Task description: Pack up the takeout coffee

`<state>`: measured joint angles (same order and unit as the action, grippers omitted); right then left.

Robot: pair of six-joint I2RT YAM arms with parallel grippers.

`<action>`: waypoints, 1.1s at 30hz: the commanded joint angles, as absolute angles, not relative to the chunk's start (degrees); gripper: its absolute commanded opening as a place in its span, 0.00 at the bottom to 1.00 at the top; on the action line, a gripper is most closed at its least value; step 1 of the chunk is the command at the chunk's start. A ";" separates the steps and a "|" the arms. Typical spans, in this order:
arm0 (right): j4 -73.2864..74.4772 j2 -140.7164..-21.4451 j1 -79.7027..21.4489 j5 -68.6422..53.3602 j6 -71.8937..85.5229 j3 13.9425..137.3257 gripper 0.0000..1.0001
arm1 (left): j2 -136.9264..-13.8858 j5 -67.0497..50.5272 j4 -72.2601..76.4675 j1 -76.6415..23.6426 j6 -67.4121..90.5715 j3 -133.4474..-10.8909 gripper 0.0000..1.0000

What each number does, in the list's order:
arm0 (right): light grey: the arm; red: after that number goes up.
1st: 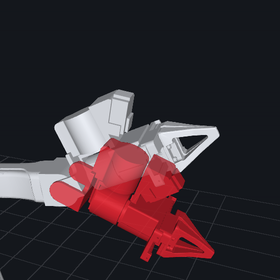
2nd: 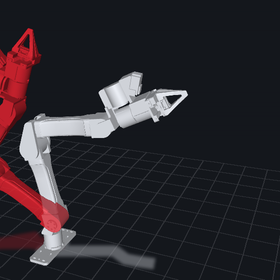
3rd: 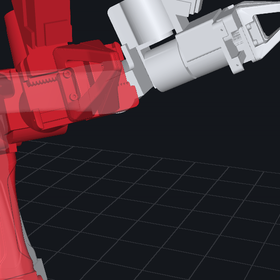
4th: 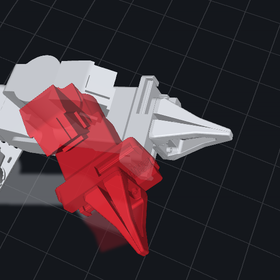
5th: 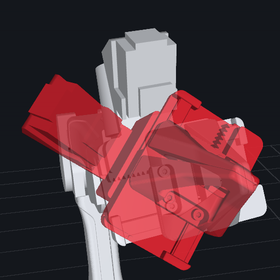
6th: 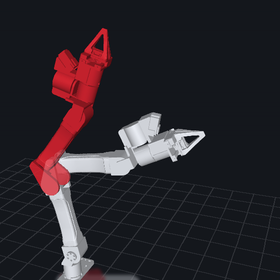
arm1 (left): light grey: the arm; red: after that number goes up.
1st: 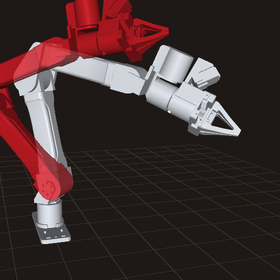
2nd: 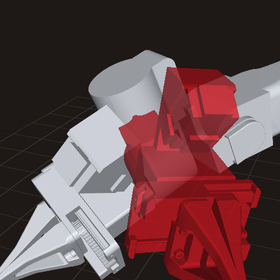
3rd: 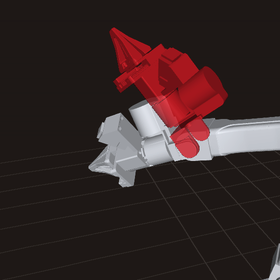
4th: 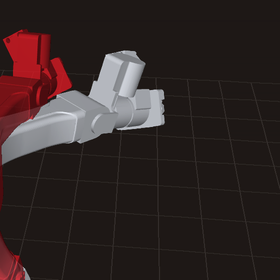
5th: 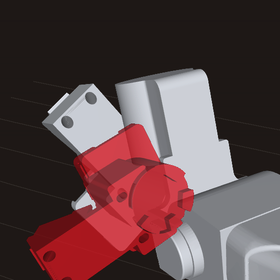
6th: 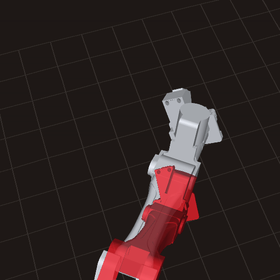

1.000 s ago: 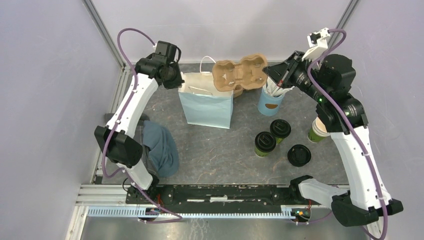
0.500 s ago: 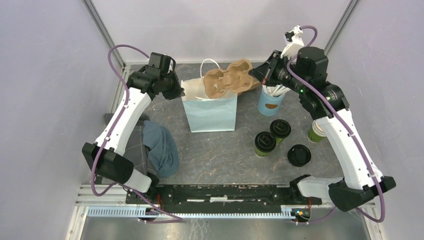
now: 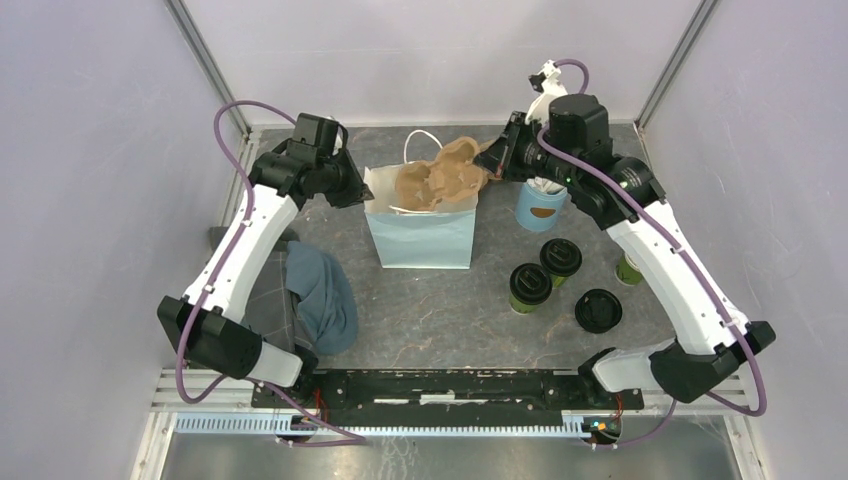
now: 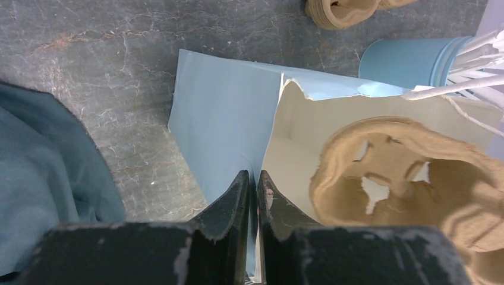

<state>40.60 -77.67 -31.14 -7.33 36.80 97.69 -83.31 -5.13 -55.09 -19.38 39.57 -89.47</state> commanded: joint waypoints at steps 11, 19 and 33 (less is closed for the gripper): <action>38.29 -80.95 -36.83 1.69 45.86 97.67 0.00 | -79.95 -9.28 -52.64 -19.69 41.73 -88.28 0.22; 36.72 -82.92 -39.51 5.28 47.34 96.80 0.00 | -78.28 -10.24 -51.56 -19.68 40.26 -86.59 0.32; 23.25 -81.18 -40.29 4.27 48.21 85.35 0.00 | -77.05 -11.86 -49.98 -19.66 35.53 -85.22 0.41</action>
<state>30.87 -83.53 -40.03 3.70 47.51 88.07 -79.42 -9.85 -52.49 -19.46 38.61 -85.84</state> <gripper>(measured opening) 0.010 0.405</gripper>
